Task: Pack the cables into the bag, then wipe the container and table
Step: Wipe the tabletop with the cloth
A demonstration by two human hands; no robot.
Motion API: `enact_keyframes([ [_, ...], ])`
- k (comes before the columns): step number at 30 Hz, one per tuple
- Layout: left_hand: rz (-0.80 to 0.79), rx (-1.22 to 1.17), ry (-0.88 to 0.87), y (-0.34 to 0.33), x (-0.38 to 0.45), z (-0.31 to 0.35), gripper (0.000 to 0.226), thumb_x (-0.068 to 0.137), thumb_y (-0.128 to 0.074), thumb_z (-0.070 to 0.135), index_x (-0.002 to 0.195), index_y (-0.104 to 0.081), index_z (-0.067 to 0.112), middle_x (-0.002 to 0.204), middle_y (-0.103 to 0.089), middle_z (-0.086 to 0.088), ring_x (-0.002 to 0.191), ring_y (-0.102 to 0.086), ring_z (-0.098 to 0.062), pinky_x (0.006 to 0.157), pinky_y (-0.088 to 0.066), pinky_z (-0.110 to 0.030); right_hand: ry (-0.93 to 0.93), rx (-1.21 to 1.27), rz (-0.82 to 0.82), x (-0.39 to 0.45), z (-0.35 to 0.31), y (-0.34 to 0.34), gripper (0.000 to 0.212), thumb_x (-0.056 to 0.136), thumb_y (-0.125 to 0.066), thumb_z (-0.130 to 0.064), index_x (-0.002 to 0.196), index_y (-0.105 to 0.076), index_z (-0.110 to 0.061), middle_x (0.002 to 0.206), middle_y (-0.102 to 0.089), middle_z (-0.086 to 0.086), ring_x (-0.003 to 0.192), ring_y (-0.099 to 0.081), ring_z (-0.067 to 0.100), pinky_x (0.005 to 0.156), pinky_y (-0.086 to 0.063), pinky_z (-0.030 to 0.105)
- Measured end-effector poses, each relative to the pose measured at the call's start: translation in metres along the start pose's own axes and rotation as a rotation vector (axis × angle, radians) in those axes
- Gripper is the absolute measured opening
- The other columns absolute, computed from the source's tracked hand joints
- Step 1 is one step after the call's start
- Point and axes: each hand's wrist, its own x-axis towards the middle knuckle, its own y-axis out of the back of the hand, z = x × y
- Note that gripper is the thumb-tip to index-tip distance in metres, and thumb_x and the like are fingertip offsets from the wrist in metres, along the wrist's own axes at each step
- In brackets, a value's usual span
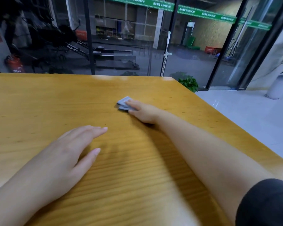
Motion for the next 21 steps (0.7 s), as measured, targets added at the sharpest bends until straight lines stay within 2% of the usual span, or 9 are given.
enact_keyframes([
  [2,0.018,0.028,-0.014,-0.001,-0.001,-0.004,0.05,0.087,-0.03,0.06,0.131,-0.042,0.039,0.129,-0.049,0.021,0.119,-0.041,0.005,0.098,-0.026,-0.009,0.087,0.003,-0.033,-0.006,-0.024,-0.014,0.049,0.103,-0.035,-0.024,0.151,-0.024,-0.02,0.16,-0.013,-0.004,0.147,-0.012,0.017,0.116,-0.007,0.026],
  [4,0.027,0.019,-0.03,0.004,-0.003,-0.003,0.046,0.086,-0.035,0.051,0.13,-0.041,0.04,0.129,-0.048,0.021,0.118,-0.044,0.002,0.098,-0.027,-0.01,0.166,0.022,-0.042,-0.017,-0.042,-0.026,0.046,0.102,-0.037,-0.024,0.148,-0.03,-0.021,0.158,-0.022,-0.003,0.145,-0.019,0.017,0.118,-0.014,0.031],
  [6,0.057,-0.002,-0.028,0.011,-0.005,-0.002,0.044,0.087,-0.036,0.048,0.13,-0.042,0.039,0.128,-0.048,0.021,0.118,-0.047,-0.002,0.099,-0.032,-0.019,0.221,0.095,-0.014,-0.035,-0.051,-0.029,0.039,0.101,-0.04,-0.023,0.14,-0.046,-0.019,0.145,-0.047,0.0,0.132,-0.042,0.018,0.11,-0.03,0.032],
  [7,0.059,-0.018,-0.018,0.015,-0.006,0.001,0.044,0.087,-0.037,0.047,0.129,-0.042,0.038,0.127,-0.048,0.022,0.117,-0.048,-0.002,0.098,-0.033,-0.02,0.224,0.164,0.002,-0.046,-0.054,-0.027,0.034,0.101,-0.041,-0.022,0.132,-0.053,-0.017,0.128,-0.06,0.0,0.116,-0.054,0.016,0.1,-0.039,0.03],
  [9,0.079,-0.017,-0.013,0.022,-0.009,0.0,0.044,0.086,-0.036,0.047,0.128,-0.045,0.037,0.124,-0.048,0.027,0.116,-0.045,0.003,0.098,-0.029,-0.01,0.157,0.342,0.037,-0.065,-0.053,-0.016,0.026,0.101,-0.042,-0.021,0.119,-0.059,-0.014,0.098,-0.065,0.0,0.088,-0.059,0.015,0.077,-0.044,0.019],
  [12,0.103,-0.034,0.054,0.028,-0.015,-0.006,0.039,0.09,-0.036,0.052,0.127,-0.043,0.043,0.12,-0.036,0.041,0.112,-0.034,0.015,0.092,-0.021,0.004,-0.022,0.527,0.267,-0.074,-0.038,0.009,0.026,0.102,-0.038,-0.022,0.115,-0.06,-0.016,0.102,-0.064,0.006,0.093,-0.058,0.019,0.074,-0.043,0.023],
  [16,0.082,-0.045,0.165,0.034,-0.02,-0.016,0.043,0.092,-0.047,0.034,0.134,-0.041,0.037,0.12,-0.034,0.036,0.117,-0.035,0.008,0.093,-0.027,-0.012,-0.306,0.429,0.583,-0.05,0.003,0.03,0.032,0.103,-0.031,-0.028,0.123,-0.054,-0.018,0.083,-0.058,-0.001,0.071,-0.055,0.019,0.053,-0.043,0.03],
  [18,0.093,-0.033,0.202,0.037,-0.022,-0.021,0.043,0.091,-0.049,0.029,0.134,-0.043,0.034,0.124,-0.038,0.027,0.122,-0.039,-0.002,0.095,-0.028,-0.018,-0.453,0.292,0.546,-0.037,0.022,0.022,0.035,0.103,-0.028,-0.027,0.127,-0.049,-0.012,0.102,-0.061,0.006,0.089,-0.058,0.027,0.065,-0.044,0.033],
  [21,0.144,-0.034,0.277,0.043,-0.024,-0.024,0.04,0.093,-0.047,0.027,0.132,-0.045,0.033,0.123,-0.038,0.026,0.112,-0.044,-0.006,0.089,-0.029,-0.018,-0.575,-0.041,0.319,-0.019,0.035,-0.005,0.039,0.102,-0.024,-0.031,0.129,-0.045,-0.013,0.135,-0.048,0.009,0.123,-0.043,0.028,0.096,-0.037,0.037],
])
